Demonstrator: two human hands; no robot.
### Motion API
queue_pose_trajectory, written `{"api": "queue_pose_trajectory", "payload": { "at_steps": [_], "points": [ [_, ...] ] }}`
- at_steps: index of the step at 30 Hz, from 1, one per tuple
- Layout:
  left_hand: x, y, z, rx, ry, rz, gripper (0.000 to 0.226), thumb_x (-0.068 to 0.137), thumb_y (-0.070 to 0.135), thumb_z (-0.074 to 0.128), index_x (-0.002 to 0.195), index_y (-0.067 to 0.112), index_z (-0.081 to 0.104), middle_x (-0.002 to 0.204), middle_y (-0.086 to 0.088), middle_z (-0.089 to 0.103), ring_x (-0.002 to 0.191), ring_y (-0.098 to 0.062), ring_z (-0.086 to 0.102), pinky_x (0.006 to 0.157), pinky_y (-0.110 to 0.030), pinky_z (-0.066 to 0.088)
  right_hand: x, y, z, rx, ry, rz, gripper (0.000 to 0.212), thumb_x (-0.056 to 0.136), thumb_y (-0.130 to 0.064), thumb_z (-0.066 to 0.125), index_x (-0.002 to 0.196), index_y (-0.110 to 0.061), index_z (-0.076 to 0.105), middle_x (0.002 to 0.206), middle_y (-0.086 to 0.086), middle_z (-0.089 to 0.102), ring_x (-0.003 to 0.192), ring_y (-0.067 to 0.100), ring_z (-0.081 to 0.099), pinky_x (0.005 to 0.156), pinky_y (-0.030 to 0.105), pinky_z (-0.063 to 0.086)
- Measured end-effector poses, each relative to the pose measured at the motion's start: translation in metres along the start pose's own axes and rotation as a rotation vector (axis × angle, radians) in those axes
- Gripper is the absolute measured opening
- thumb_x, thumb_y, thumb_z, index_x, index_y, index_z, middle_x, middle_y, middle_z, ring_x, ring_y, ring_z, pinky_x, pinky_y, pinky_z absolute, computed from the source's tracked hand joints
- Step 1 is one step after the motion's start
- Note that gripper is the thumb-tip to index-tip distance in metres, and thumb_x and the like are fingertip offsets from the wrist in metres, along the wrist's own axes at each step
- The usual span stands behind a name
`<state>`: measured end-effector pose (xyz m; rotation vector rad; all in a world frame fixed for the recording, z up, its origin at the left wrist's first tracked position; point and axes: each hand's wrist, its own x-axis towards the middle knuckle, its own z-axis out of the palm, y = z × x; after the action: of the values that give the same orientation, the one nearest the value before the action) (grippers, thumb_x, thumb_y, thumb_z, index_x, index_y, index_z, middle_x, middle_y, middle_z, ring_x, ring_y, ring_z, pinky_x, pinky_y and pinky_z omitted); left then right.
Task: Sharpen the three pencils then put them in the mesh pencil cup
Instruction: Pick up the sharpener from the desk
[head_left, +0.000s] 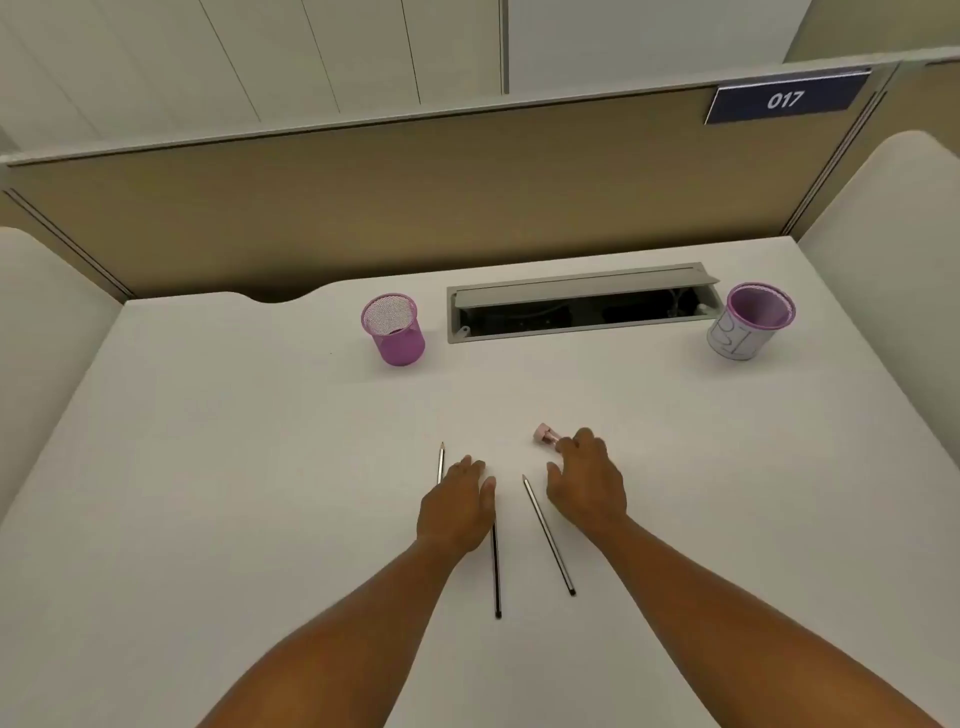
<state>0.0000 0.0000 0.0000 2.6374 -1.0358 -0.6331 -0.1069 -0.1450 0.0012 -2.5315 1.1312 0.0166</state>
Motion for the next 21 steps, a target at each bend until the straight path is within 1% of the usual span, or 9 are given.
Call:
{"api": "queue_pose_trajectory", "payload": {
  "at_steps": [2,4,7,9,12,15,18,21],
  "points": [
    [0.004,0.0,0.0,-0.006,0.009,-0.01,0.046,0.102,0.041,0.028,0.144,0.025,0.038,0.155,0.006,0.033,0.137,-0.014,0.039,0.106,-0.033,0.037,0.006,0.001,-0.003,-0.031,0.065,-0.006,0.03,0.092,-0.027,0.054,0.119,-0.012,0.057,0.116,0.006,0.048,0.106,0.024,0.049,0.079,0.034,0.049],
    [0.007,-0.001,0.002,0.004,0.012,-0.015,0.044,0.101,0.04,0.031,0.142,0.026,0.04,0.152,0.007,0.037,0.133,-0.015,0.044,0.104,-0.033,0.039,0.014,0.002,-0.003,-0.053,0.072,-0.019,0.03,0.091,-0.022,0.055,0.119,-0.013,0.058,0.119,0.006,0.049,0.108,0.025,0.048,0.08,0.034,0.047],
    [0.01,0.0,0.003,-0.014,0.046,-0.028,0.042,0.099,0.037,0.037,0.139,0.025,0.044,0.143,0.007,0.047,0.126,-0.016,0.051,0.102,-0.031,0.041,0.02,0.003,0.001,-0.048,0.007,-0.019,0.032,0.091,-0.018,0.052,0.122,-0.014,0.055,0.122,0.004,0.051,0.112,0.024,0.048,0.082,0.033,0.044],
    [0.014,0.001,0.003,-0.035,0.085,-0.046,0.041,0.098,0.035,0.041,0.137,0.025,0.047,0.138,0.008,0.052,0.121,-0.015,0.054,0.1,-0.03,0.042,0.023,0.003,0.001,-0.041,-0.033,-0.003,0.031,0.092,-0.017,0.051,0.123,-0.014,0.053,0.12,0.004,0.052,0.11,0.023,0.049,0.08,0.032,0.043],
    [0.021,0.001,0.003,-0.048,0.124,-0.042,0.041,0.097,0.036,0.042,0.135,0.024,0.049,0.135,0.006,0.055,0.122,-0.016,0.053,0.1,-0.032,0.043,0.026,0.001,0.003,-0.016,-0.049,0.022,0.03,0.091,-0.012,0.051,0.121,-0.012,0.051,0.116,0.005,0.053,0.107,0.023,0.05,0.073,0.03,0.04],
    [0.029,0.003,0.003,-0.09,0.119,-0.053,0.041,0.096,0.037,0.043,0.134,0.024,0.049,0.132,0.005,0.055,0.122,-0.016,0.051,0.099,-0.033,0.044,0.027,-0.001,0.003,0.016,-0.06,0.04,0.027,0.089,-0.009,0.049,0.116,-0.011,0.051,0.112,0.006,0.055,0.104,0.024,0.051,0.069,0.029,0.038],
    [0.038,0.007,0.004,-0.229,0.11,-0.078,0.04,0.096,0.037,0.045,0.134,0.024,0.049,0.131,0.005,0.056,0.121,-0.014,0.053,0.099,-0.034,0.045,0.029,-0.003,0.002,0.132,-0.059,0.063,0.028,0.084,-0.008,0.052,0.112,-0.011,0.053,0.106,0.006,0.058,0.097,0.025,0.055,0.07,0.031,0.043],
    [0.045,0.015,0.002,-0.395,0.081,-0.09,0.038,0.099,0.034,0.044,0.136,0.022,0.048,0.131,0.002,0.058,0.119,-0.016,0.056,0.098,-0.032,0.044,0.032,-0.006,0.001,0.397,-0.092,0.088,0.034,0.082,-0.008,0.056,0.116,-0.012,0.055,0.107,0.002,0.063,0.094,0.023,0.06,0.078,0.033,0.05]
  ]
}}
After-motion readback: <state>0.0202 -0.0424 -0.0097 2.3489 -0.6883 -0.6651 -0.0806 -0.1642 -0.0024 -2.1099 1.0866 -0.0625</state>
